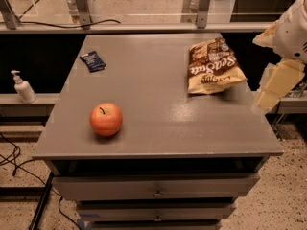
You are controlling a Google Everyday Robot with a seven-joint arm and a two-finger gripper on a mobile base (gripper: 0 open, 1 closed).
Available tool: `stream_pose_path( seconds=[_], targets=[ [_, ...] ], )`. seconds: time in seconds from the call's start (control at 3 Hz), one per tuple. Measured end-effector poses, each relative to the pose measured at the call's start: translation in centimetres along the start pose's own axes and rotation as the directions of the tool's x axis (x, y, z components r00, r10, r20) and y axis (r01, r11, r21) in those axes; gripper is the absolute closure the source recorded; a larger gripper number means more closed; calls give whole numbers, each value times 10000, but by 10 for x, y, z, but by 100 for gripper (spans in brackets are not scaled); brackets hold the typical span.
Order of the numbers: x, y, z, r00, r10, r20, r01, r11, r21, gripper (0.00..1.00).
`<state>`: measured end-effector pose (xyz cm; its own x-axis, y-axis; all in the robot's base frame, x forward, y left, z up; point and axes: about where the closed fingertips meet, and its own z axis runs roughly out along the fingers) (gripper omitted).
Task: Move brown chip bag near rxbar blueberry
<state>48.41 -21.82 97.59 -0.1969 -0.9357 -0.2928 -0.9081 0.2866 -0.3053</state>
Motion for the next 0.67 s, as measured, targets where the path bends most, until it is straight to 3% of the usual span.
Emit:
stream_pose_path(
  seconds=[0.33,0.67],
  targets=[
    [-7,-47,30,9965,369,745,-394,9987,328,0],
    [-12,-92,65,9827,1184,1423,-1228,9922,229,0]
  ],
)
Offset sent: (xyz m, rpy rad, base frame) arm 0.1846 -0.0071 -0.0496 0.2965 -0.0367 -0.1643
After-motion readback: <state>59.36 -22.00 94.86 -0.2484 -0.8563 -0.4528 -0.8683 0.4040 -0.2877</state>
